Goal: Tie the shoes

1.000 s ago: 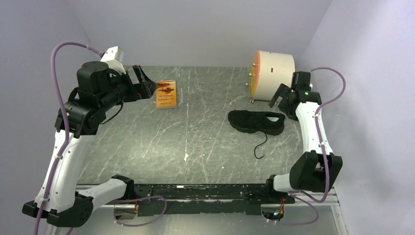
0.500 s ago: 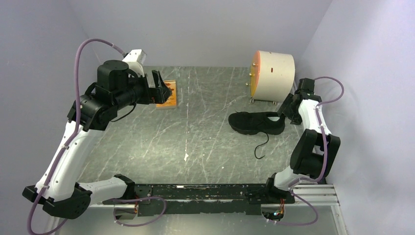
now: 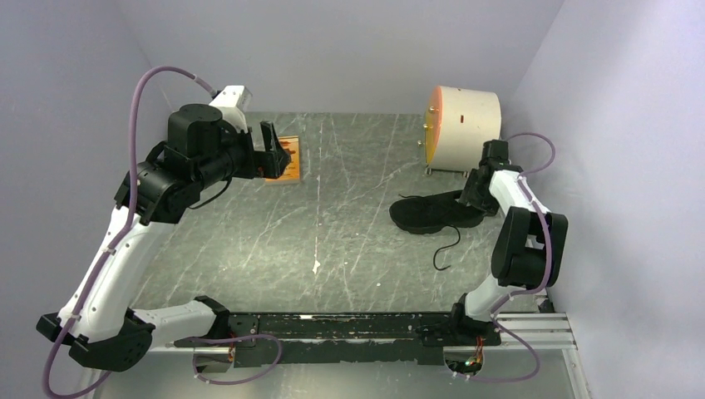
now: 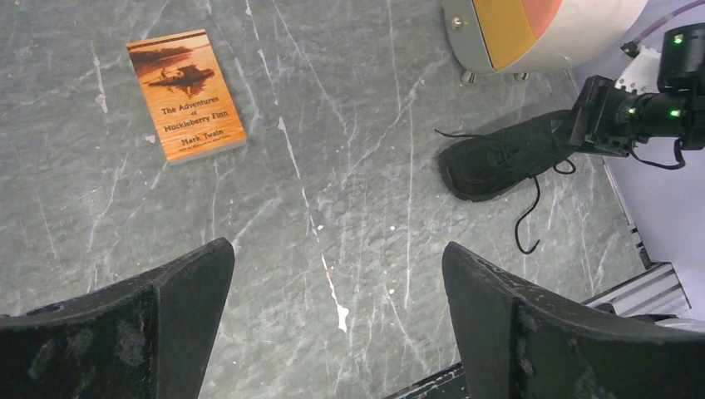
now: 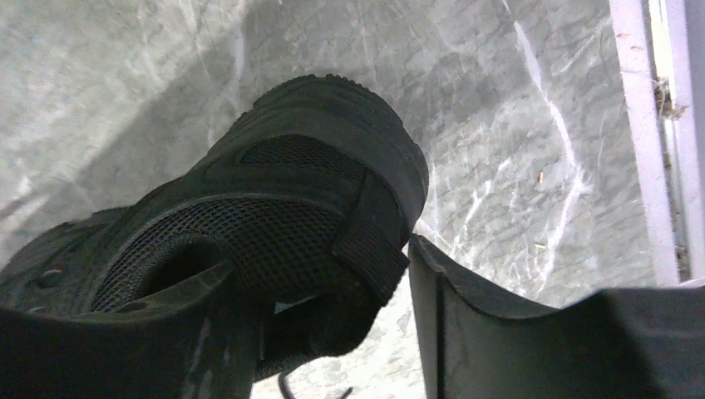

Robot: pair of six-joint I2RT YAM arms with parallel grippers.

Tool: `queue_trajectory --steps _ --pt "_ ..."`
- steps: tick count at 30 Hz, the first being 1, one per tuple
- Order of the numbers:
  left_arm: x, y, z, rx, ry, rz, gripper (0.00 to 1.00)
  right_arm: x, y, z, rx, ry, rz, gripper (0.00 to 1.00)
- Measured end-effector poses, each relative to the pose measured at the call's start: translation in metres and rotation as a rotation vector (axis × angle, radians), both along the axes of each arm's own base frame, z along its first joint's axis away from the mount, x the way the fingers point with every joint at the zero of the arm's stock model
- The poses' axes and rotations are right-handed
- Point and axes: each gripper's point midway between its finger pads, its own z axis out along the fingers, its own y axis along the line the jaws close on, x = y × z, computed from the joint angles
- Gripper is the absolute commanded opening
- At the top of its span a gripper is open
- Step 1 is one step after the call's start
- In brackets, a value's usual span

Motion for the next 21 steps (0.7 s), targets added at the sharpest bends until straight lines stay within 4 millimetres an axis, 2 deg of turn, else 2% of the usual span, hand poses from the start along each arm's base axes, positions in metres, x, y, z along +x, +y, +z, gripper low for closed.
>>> queue_trajectory --steps 2,4,6,9,12,14,16,21 --pt "-0.001 0.0 0.001 0.0 -0.001 -0.002 1.0 0.001 0.003 -0.003 -0.02 0.011 0.009 0.45" --pt "-0.001 0.0 0.002 -0.001 -0.003 -0.002 1.0 0.001 0.003 -0.001 -0.061 0.016 -0.006 0.21" --pt "-0.001 -0.001 0.003 -0.002 -0.004 -0.002 1.0 -0.001 0.008 0.004 -0.095 0.013 -0.02 0.03" --pt "0.0 -0.001 0.003 -0.001 -0.002 -0.002 1.0 -0.011 0.025 0.013 -0.13 -0.004 -0.051 0.0" --pt "0.003 -0.003 0.005 -0.003 -0.003 -0.002 1.0 -0.027 0.051 0.03 -0.16 -0.013 -0.046 0.0" --pt "0.005 -0.004 0.006 -0.005 -0.001 0.0 1.0 -0.036 0.076 0.04 -0.18 -0.036 -0.024 0.0" --pt "0.006 -0.004 0.007 -0.002 0.001 0.004 1.0 -0.046 0.111 0.048 -0.17 -0.073 0.012 0.0" --pt "0.008 0.003 0.02 0.009 -0.016 0.042 1.0 -0.09 0.213 0.072 -0.067 -0.113 0.108 0.0"
